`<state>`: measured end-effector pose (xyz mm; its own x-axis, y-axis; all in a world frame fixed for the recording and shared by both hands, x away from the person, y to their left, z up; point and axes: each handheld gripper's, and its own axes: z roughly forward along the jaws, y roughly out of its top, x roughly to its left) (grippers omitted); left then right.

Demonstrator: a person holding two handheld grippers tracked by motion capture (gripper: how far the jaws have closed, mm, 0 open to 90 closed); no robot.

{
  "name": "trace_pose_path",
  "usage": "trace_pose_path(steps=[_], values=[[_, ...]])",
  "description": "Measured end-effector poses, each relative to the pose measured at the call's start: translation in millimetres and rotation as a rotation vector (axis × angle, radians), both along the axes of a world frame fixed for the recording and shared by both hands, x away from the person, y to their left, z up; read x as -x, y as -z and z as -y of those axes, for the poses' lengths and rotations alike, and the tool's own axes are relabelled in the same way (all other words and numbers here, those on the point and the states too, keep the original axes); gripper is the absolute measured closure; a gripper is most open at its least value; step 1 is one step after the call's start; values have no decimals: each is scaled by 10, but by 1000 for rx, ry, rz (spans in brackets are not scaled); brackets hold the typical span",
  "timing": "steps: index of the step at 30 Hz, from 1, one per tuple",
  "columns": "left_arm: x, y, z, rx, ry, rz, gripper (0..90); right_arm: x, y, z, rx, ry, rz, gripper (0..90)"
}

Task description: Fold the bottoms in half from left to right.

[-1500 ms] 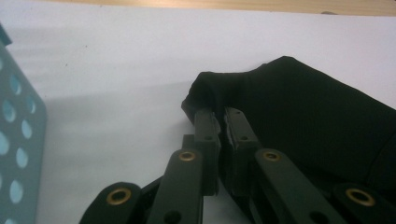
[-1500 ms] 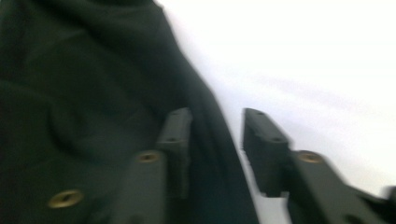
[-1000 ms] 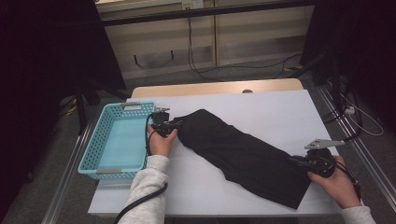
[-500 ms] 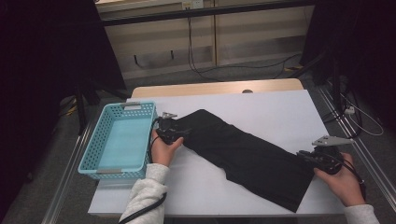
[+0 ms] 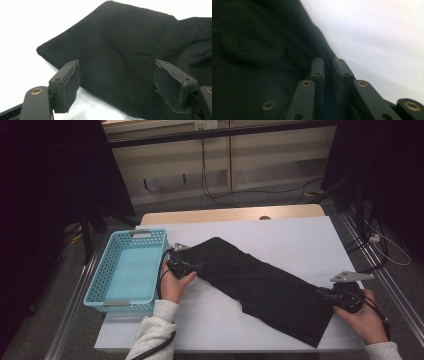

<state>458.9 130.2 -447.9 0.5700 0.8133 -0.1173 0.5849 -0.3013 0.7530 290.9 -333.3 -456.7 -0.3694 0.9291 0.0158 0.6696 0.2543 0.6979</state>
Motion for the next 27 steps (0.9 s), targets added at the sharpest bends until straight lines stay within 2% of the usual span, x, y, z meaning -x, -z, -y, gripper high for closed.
trace_pose_path(steps=[1, 2, 5, 7, 9, 13, 14, 15, 16, 17, 19, 20, 22, 24, 26, 27], values=[[0, 0, 0, 0, 0, 0, 231, 0, 0, 0, 0, 0, 0, 849], [-1, 10, 2, 0, 3, -3, 231, 3, 5, 16, -40, 1, -9, 900], [0, 9, 6, -5, 12, -3, 231, 6, -20, 37, -49, 5, -12, 900], [2, 3, 20, 3, 6, 4, 231, 14, -77, 85, -66, 16, 2, 900], [-1, 0, 28, 4, 8, 10, 232, 7, -100, 125, -52, 25, 17, 900], [3, 4, 37, 4, 9, 8, 233, 1, -83, 163, -45, 39, 15, 900], [3, 4, 40, 5, 10, 7, 233, 18, -77, 132, -74, -2, 13, 891], [3, 4, 40, 5, 10, 7, 233, 18, -77, 132, -74, -2, 13, 891], [2, 6, 44, 0, 10, 9, 233, 12, -67, 63, -38, -6, 18, 820], [2, 6, 44, 0, 10, 9, 232, -2, -56, 37, -22, -3, 22, 793], [5, 14, 50, -8, 7, 17, 230, -22, -21, 0, -36, -22, 7, 793], [3, 14, 41, -14, 21, 11, 226, -28, 8, -25, -10, -21, 4, 792], [3, 13, 35, -12, 21, 14, 223, -43, 21, -33, -31, -39, 8, 887], [4, 15, 34, -12, 23, 13, 222, -57, 8, -28, -18, -24, 13, 899], [5, 12, 31, -12, 25, 11, 222, -76, -11, 14, -49, -3, 15, 900], [5, 11, 31, -17, 27, 13, 222, -76, -11, 14, -49, -3, 15, 900]])
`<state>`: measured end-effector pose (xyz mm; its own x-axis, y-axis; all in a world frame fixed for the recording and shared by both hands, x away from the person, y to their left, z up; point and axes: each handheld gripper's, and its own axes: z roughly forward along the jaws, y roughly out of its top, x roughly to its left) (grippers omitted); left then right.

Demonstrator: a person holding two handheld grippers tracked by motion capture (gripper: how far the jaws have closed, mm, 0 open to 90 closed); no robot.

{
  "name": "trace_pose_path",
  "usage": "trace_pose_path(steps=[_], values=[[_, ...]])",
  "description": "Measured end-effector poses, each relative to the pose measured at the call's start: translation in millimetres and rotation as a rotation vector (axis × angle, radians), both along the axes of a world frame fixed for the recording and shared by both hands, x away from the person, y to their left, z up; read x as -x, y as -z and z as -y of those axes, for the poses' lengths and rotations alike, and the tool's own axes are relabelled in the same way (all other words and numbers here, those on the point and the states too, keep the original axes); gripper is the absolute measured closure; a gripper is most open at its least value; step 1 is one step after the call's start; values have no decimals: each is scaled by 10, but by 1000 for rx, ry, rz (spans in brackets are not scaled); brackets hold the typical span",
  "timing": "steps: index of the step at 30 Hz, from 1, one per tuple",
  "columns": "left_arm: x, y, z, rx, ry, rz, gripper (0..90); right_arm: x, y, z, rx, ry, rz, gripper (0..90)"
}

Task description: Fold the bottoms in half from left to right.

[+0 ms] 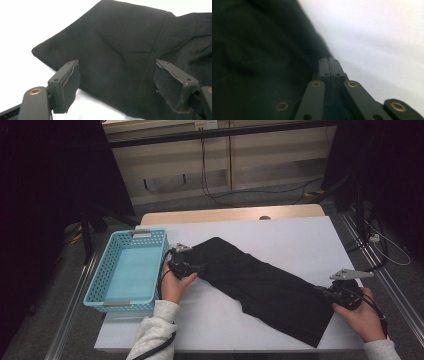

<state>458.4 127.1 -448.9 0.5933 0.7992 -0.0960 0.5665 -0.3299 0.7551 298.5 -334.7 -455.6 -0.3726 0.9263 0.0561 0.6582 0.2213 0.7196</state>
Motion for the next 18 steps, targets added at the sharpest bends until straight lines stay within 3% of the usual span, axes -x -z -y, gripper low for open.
trace_pose_path(steps=[3, 6, 8, 10, 14, 18], values=[[2, -3, 12, 11, -6, 0, 222, -27, -65, 102, -36, 22, 12, 900], [1, 5, 16, 11, -5, 1, 222, -39, -55, 134, -40, 30, 10, 890], [2, 9, 18, 16, -5, -1, 221, -41, -37, 129, -27, 35, 1, 881], [3, 13, 19, 14, -5, -2, 220, -49, 19, 123, 30, 48, -10, 854], [2, 12, 18, 17, -2, -3, 219, -19, -1, 135, 51, 60, -6, 842], [2, 9, 3, 14, -6, -4, 216, 38, -37, 159, 38, 56, 9, 816]])
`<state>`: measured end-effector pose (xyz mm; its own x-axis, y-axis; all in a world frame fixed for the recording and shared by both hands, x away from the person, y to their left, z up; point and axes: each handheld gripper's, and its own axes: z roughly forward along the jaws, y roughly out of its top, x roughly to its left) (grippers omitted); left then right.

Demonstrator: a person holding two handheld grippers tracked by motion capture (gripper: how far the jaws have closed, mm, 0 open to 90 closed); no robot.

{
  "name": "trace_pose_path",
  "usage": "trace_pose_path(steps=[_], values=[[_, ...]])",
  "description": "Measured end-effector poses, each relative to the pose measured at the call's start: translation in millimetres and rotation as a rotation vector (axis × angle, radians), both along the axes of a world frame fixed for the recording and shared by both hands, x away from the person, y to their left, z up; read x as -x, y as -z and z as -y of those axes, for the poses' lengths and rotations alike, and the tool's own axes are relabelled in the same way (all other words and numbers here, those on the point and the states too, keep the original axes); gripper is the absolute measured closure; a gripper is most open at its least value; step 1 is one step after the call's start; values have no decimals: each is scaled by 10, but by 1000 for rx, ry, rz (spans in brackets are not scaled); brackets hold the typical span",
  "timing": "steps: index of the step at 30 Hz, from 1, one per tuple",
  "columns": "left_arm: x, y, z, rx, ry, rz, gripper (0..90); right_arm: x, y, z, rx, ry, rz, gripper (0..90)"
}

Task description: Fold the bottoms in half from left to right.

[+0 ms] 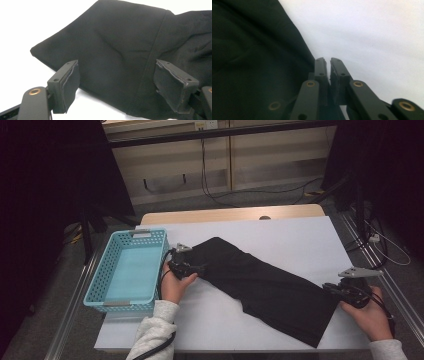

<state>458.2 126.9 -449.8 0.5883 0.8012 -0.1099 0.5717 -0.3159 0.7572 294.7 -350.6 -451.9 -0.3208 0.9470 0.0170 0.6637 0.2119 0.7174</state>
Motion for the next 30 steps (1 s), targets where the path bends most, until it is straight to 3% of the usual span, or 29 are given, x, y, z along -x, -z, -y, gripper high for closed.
trace_pose_path(steps=[4, 6, 9, 12, 13, 16, 18, 19, 22, 28, 30], values=[[5, -10, 3, 0, 6, 2, 215, 52, -30, -28, -24, -15, 4, 799], [8, -18, 7, 0, 12, 1, 214, 47, 1, -46, 1, -5, -8, 791], [13, -19, 19, 3, 14, 5, 215, 46, 50, -9, -13, -10, -33, 877], [11, -17, 18, 5, 14, 4, 215, 41, 52, 9, -21, -16, -37, 896], [10, -14, 17, 2, 15, 4, 215, 33, 39, 29, 4, -1, -25, 899], [7, -19, 2, -10, 18, 7, 215, 32, 35, 63, -6, 25, 3, 898], [11, -19, 7, 5, 10, 6, 214, 43, 37, 67, -19, 34, 10, 848], [10, -18, 6, 2, 8, 6, 214, 50, 41, 53, 14, 55, 6, 776], [8, -23, -7, -13, 24, -2, 213, 61, 14, 30, 10, 47, 19, 705], [10, 0, 8, -4, 16, -3, 206, 86, -58, -220, -8, -51, 32, 612], [8, -3, -13, -16, 23, -6, 201, 56, -48, -263, -7, -59, 31, 587]])
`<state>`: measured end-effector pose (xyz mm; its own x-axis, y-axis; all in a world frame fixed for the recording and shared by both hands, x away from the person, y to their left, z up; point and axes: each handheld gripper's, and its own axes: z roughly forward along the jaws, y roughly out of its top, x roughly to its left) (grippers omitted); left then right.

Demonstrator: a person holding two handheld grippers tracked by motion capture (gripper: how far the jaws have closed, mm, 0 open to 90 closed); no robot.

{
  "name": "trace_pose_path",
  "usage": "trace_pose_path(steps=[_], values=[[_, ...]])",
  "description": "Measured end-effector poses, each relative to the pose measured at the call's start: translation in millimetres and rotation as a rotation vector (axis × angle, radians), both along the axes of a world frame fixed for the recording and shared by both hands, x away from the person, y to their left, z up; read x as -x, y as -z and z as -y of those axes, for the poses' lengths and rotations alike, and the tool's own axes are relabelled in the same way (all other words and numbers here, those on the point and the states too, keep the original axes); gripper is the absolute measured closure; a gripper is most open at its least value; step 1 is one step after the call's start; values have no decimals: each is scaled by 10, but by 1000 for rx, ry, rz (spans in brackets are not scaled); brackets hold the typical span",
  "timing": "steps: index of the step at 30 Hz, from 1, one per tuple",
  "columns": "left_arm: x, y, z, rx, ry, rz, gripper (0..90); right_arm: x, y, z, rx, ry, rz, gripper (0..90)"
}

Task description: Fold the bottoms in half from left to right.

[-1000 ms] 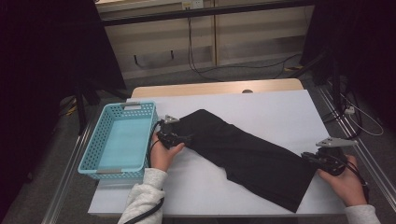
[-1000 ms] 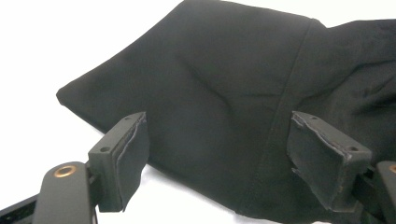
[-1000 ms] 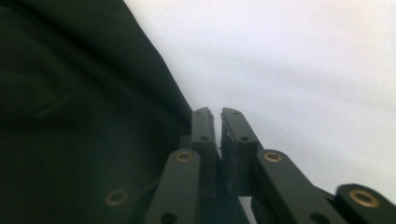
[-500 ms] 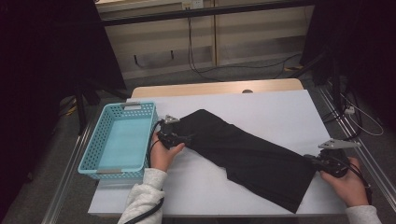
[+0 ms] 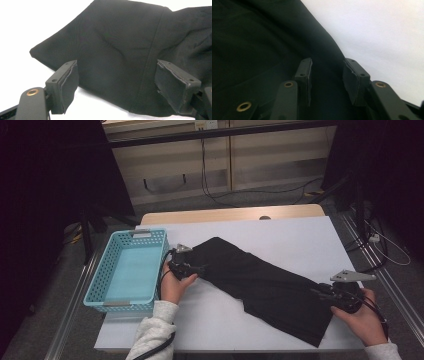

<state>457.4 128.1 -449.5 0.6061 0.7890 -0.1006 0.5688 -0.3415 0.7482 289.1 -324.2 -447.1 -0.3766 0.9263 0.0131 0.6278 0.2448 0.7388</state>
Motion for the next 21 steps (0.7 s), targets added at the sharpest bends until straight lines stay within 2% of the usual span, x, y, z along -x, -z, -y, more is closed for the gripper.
trace_pose_path(steps=[2, 5, 6, 7, 9, 11, 12, 13, 16, 21], values=[[3, 3, 5, 15, -9, 1, 201, -7, 2, 19, -1, 6, 0, 578], [-3, 7, -4, 18, -14, 3, 201, -34, 34, 266, 1, 96, -2, 577], [-3, 7, -4, 18, -14, 3, 201, -34, 34, 266, 1, 96, -2, 577], [-10, 7, -10, 11, -4, -4, 201, -55, 72, 356, -32, 112, -22, 578], [-12, 7, -11, 6, -2, -5, 201, -61, 94, 369, -52, 112, -38, 588], [-12, 0, -1, 6, -4, -2, 201, -63, 125, 296, -49, 63, -65, 611], [-12, 0, -1, 6, -4, -2, 201, -63, 125, 296, -49, 63, -65, 611], [-7, 3, 18, 16, -7, 2, 201, -83, 114, 272, -38, 53, -72, 707], [-6, 6, 19, 12, -5, 1, 201, -76, 129, 231, -60, 30, -74, 863], [0, 0, 16, 11, 1, -2, 201, -144, 91, 311, -51, 44, -90, 891]])
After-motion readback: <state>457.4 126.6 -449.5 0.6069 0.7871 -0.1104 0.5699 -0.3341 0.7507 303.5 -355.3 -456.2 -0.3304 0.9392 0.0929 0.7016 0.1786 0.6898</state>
